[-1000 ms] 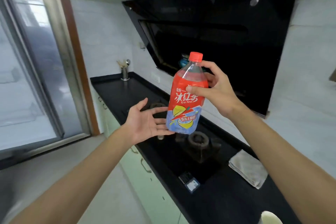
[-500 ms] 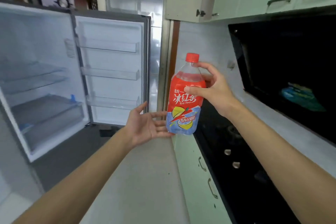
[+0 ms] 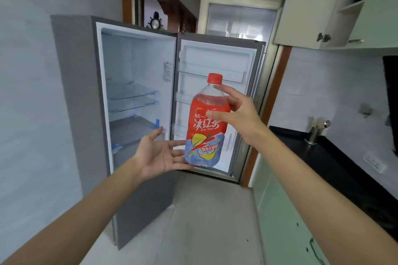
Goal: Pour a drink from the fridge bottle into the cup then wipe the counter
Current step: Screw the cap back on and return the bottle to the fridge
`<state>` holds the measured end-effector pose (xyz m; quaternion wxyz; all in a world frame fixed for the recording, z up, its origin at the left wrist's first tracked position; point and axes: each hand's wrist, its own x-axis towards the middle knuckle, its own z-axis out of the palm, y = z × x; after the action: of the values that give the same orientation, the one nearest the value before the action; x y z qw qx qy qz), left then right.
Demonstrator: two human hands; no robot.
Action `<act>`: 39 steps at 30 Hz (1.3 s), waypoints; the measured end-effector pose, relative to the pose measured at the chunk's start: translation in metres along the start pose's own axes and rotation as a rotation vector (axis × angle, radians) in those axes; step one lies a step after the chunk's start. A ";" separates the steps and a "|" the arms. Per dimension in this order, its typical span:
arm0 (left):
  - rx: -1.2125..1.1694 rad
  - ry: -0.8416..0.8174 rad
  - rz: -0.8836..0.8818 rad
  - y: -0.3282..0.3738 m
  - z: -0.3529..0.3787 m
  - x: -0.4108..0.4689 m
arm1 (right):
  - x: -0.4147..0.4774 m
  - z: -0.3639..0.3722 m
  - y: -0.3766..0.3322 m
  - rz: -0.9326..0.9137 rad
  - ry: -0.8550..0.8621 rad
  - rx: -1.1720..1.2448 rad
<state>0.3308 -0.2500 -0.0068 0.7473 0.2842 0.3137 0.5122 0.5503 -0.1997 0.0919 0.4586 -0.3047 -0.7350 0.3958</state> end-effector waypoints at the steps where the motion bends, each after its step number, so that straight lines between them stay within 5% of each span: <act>1: -0.008 -0.001 0.008 0.009 -0.012 -0.001 | 0.010 0.012 0.001 -0.004 -0.014 0.004; 17: -0.101 0.115 0.131 0.088 -0.127 0.021 | 0.134 0.115 0.046 -0.048 -0.151 0.082; 39: -0.108 0.292 0.289 0.136 -0.139 0.186 | 0.322 0.068 0.162 -0.113 -0.364 0.194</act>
<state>0.1973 -0.0173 -0.0275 0.6268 0.2087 0.3466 0.6658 0.3755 0.1217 0.0741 0.3668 -0.1410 -0.7802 0.4867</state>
